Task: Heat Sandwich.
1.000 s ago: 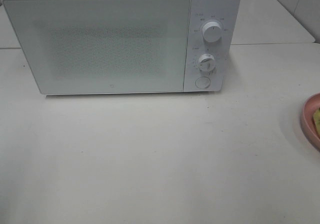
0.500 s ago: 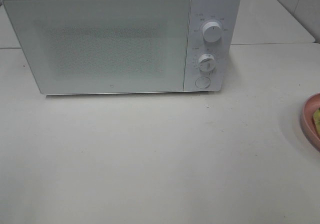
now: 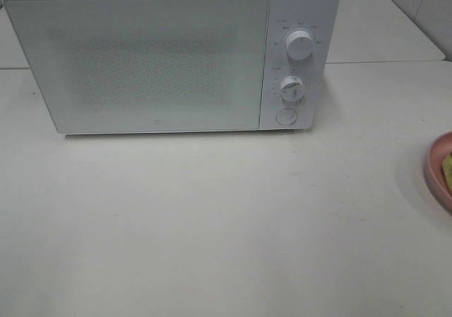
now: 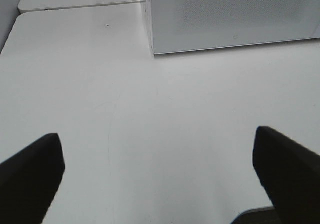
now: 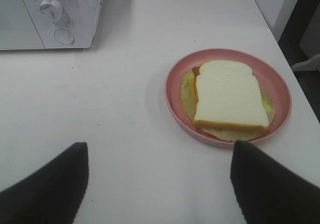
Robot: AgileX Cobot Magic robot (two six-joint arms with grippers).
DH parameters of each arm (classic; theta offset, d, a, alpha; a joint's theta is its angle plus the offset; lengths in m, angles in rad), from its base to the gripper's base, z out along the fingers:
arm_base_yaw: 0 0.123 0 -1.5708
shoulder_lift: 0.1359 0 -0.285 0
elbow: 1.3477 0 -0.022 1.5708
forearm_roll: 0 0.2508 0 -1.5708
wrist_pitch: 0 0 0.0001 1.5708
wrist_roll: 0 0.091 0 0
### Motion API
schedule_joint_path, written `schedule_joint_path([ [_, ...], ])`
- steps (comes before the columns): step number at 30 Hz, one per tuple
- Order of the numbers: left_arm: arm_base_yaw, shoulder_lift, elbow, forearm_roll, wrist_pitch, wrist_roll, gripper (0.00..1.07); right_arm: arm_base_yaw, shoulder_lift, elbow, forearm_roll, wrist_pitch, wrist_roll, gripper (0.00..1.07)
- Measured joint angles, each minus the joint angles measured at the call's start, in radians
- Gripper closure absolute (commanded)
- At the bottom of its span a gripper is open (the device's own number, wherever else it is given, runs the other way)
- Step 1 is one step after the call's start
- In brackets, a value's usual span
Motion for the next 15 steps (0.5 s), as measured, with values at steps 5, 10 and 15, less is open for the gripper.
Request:
schedule_joint_path([
  [5,0.000,0.000,0.000,0.000,0.000,0.000,0.09,0.000,0.000,0.000,0.000,0.000,0.000,0.32],
  [10,0.000,0.000,0.000,0.000,0.000,0.000,0.09,0.000,0.000,0.000,0.000,0.000,0.000,0.32],
  [15,0.000,0.000,0.000,0.000,0.000,0.000,0.09,0.000,0.000,0.000,0.000,0.000,0.000,0.32],
])
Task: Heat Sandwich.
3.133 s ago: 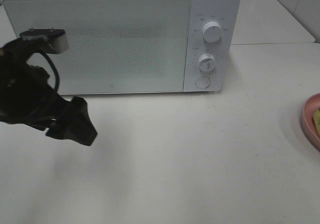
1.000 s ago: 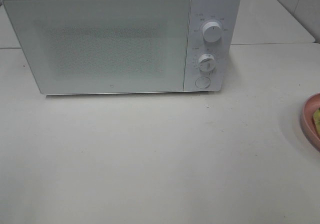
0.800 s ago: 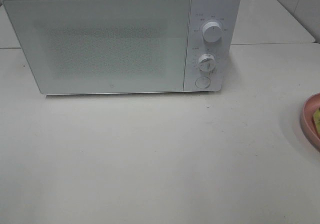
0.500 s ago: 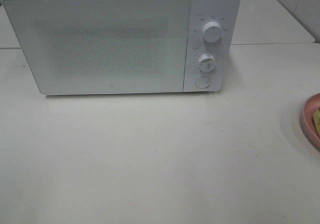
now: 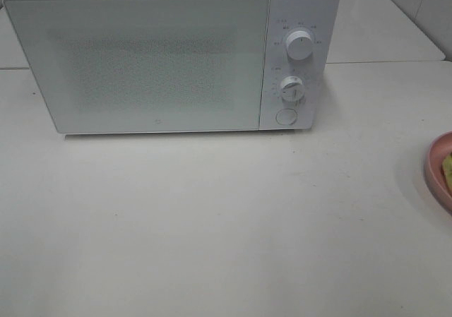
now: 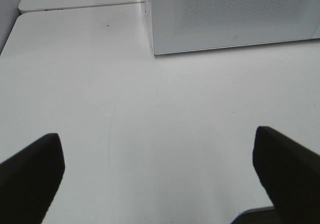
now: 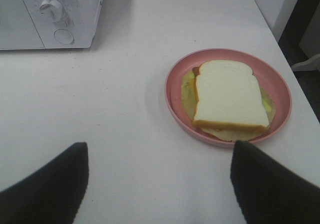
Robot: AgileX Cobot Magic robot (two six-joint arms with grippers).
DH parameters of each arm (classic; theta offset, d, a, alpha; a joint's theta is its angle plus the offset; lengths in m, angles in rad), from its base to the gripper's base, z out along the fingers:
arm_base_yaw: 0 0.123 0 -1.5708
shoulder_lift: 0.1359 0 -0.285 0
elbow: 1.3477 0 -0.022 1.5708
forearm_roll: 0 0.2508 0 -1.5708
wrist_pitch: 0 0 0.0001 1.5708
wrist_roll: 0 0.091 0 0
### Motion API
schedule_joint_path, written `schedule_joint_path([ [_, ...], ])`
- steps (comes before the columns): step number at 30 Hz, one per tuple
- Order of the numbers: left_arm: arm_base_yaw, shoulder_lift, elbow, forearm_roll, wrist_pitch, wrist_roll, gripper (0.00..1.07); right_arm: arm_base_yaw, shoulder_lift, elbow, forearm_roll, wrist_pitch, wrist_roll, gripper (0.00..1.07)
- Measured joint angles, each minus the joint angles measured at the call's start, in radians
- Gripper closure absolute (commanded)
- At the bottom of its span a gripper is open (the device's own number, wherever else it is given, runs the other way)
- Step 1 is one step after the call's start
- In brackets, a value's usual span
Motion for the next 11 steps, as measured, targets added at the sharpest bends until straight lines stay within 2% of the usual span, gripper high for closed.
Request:
schedule_joint_path([
  [11,0.000,0.000,0.000,0.000,0.000,0.000,0.09,0.000,0.000,0.000,0.000,0.000,0.000,0.32],
])
